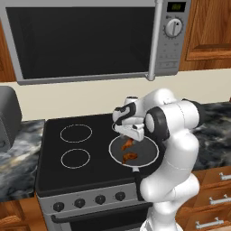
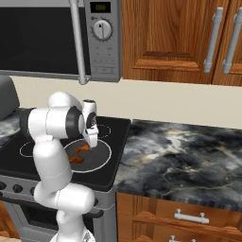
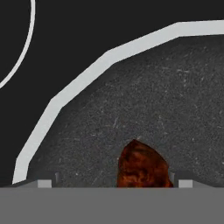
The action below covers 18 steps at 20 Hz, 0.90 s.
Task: Take the chicken drumsticks from the pan and place one on each plate on the dining counter.
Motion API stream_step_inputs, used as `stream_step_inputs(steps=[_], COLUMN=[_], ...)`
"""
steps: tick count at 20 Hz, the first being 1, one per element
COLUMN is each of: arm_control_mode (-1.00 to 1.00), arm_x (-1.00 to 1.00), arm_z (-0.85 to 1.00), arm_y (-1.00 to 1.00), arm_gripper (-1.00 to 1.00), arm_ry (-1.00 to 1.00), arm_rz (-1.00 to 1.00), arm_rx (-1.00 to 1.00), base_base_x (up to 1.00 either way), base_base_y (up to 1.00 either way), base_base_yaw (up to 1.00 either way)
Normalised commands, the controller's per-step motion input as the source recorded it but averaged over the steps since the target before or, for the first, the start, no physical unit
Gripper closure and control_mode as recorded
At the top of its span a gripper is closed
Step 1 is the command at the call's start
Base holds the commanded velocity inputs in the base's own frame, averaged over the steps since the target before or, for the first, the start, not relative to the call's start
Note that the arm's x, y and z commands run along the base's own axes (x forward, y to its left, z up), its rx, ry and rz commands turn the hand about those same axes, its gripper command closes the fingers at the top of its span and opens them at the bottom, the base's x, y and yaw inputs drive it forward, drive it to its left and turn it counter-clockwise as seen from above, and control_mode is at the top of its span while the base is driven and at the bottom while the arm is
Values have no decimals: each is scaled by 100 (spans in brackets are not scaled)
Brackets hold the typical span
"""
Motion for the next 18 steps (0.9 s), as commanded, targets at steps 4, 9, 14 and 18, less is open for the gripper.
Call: stream_step_inputs(steps=[4, 9, 14, 18], arm_control_mode=[-100, -100, -100, -100], arm_x=[-16, -28, -42, -22], arm_z=[-20, -12, -11, -8], arm_y=[0, 0, 0, 0], arm_gripper=[-100, -100, -100, -100], arm_ry=[-1, -4, -13, -5], arm_rz=[-12, -15, -14, -11], arm_rx=[-2, -2, -2, 0], base_base_x=[0, 0, 0, 0], base_base_y=[0, 0, 0, 0], base_base_yaw=[0, 0, 0, 0])
